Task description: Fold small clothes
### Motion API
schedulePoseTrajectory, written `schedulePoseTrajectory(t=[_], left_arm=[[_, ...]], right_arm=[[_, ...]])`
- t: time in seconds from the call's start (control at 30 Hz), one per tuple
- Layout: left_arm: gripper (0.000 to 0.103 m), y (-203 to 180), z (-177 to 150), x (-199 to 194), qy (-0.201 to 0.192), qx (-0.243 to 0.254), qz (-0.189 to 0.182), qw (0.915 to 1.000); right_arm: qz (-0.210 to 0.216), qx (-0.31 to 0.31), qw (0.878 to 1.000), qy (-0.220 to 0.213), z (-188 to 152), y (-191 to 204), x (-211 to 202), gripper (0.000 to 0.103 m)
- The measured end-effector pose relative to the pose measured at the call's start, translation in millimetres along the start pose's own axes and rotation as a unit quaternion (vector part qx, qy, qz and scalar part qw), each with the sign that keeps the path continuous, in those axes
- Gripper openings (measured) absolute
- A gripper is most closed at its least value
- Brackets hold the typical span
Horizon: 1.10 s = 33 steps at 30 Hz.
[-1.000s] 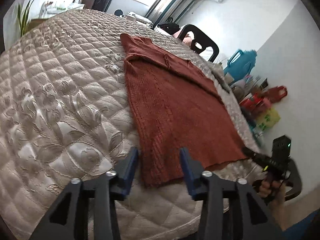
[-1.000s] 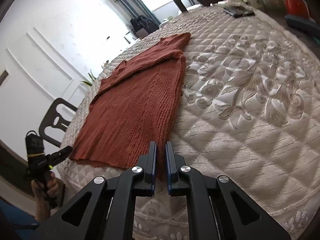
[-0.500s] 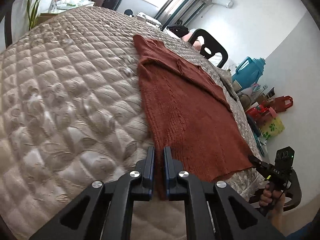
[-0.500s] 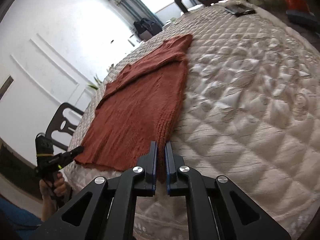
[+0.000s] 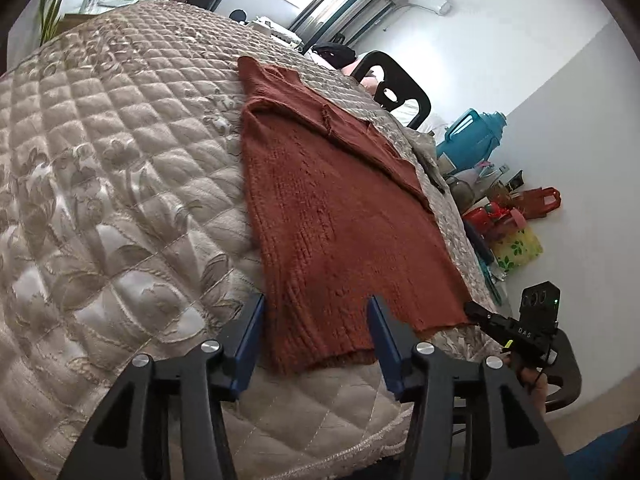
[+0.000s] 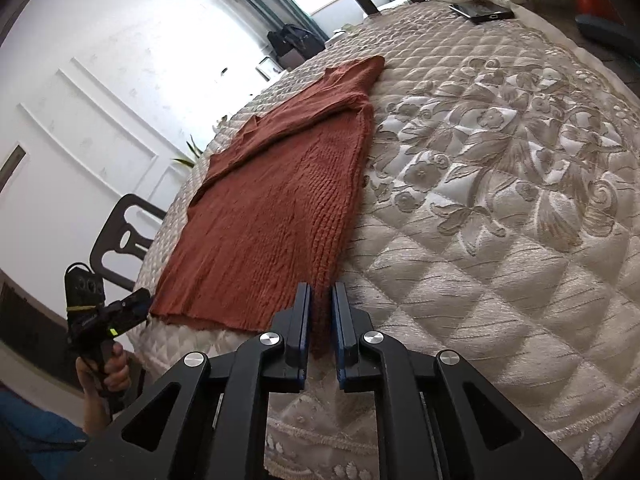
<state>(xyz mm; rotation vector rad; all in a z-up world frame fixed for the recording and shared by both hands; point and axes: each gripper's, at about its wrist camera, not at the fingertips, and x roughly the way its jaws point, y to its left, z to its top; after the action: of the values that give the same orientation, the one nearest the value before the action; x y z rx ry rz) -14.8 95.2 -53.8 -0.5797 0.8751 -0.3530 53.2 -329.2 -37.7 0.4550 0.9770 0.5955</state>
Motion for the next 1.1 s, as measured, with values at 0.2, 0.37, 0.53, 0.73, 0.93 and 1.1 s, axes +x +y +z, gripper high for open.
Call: schedulePoseTrajectory(t=[0.2,0.37,0.53,0.73,0.93,1.1], left_arm=[[0.050,5.8,0.3,-0.7,0.009,-0.015,-0.022,0.9996],[0.019,17.2,-5.5,3.4,0.032,-0.043,-0.056,0.9970],[0.008,19.8,-0.9,-9.7,-0.005,-0.044,-0.069,0.9966],[0.008,-0.9,26.4,-21.4,-0.048,-0.001,-0.081,0.9955],[0.008,-12.4,75.4,-13.3,-0.086,0.029,-0.075,0.9931],[0.008,-7.0,120.0,4.6,-0.103,0.032,-0.052,0.9928]], right_arm=[[0.006,0.000,1.000,-0.005,-0.3,2.1,4.3,0.008],[0.018,0.011,1.000,-0.009,-1.6,-3.8,2.3,0.007],[0.037,0.013,0.999,-0.019,1.1,-3.9,-3.3,0.006],[0.062,0.005,0.997,-0.049,20.4,7.6,-12.4,0.006],[0.069,-0.021,0.994,-0.076,60.1,23.5,-6.3,0.006],[0.064,-0.015,0.993,-0.093,100.5,18.0,6.4,0.006]])
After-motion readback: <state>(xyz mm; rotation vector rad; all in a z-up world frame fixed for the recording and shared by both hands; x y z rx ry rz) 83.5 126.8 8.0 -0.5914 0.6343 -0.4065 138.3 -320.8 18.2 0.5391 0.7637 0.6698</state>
